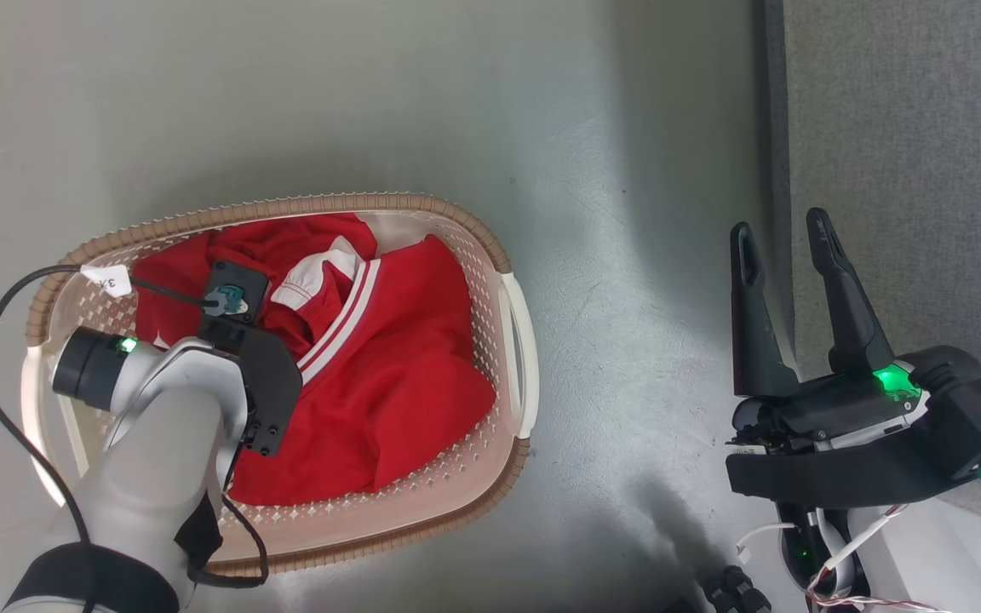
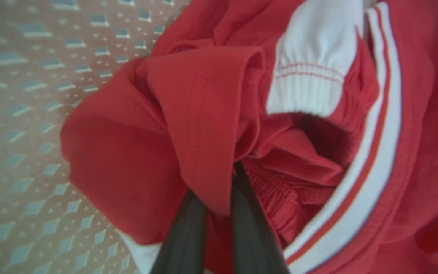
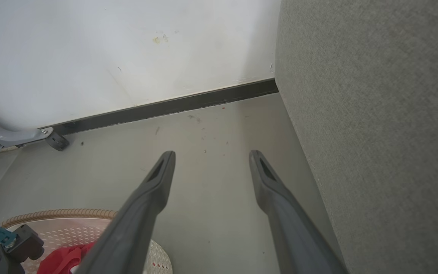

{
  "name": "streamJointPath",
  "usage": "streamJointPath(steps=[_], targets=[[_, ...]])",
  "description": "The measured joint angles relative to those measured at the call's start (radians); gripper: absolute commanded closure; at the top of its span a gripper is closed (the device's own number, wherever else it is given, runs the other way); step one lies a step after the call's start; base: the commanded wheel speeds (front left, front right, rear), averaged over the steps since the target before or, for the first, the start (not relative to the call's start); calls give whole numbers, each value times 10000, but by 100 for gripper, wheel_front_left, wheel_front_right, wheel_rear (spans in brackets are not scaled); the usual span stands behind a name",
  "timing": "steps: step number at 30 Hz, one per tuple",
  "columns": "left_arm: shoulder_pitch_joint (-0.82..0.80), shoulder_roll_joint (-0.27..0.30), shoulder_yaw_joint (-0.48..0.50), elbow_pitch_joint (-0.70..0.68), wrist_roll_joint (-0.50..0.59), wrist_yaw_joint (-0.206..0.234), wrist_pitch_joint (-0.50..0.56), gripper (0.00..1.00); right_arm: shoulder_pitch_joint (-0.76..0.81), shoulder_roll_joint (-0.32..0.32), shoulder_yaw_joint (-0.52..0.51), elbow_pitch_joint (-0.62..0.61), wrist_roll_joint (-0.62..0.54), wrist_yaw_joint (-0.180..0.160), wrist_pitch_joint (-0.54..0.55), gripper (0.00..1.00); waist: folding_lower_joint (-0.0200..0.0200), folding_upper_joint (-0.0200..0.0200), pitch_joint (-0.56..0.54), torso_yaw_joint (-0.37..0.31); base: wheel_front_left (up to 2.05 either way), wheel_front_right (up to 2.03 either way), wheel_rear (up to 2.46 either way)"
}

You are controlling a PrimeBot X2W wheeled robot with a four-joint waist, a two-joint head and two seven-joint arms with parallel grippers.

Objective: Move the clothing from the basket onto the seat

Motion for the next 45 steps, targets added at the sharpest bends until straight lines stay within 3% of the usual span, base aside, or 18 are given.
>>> streamJointPath(steps=[8, 23, 32, 45], targets=[[5, -12, 251, 134, -234, -217, -366, 100, -28, 75, -127, 221, -42, 140, 0, 0, 0, 0, -169, 5, 0, 0, 0], [494, -286, 685, -82, -928, -1087, -1962, 100, -416, 163, -713, 1131, 102, 531, 0, 0, -1, 0, -1215, 179, 0, 0, 0], [1160, -433, 821, -428, -1455, -1264, -3064, 100, -584, -36, -943, 1862, 182, 941, 0, 0, -1, 0, -2351, 443, 0, 0, 0], [2378, -414, 606, -1615, -1987, -1342, -3475, 100, -772, -228, -1129, 2625, 284, 1229, 0, 0, -2, -1, -4218, 908, 0, 0, 0]])
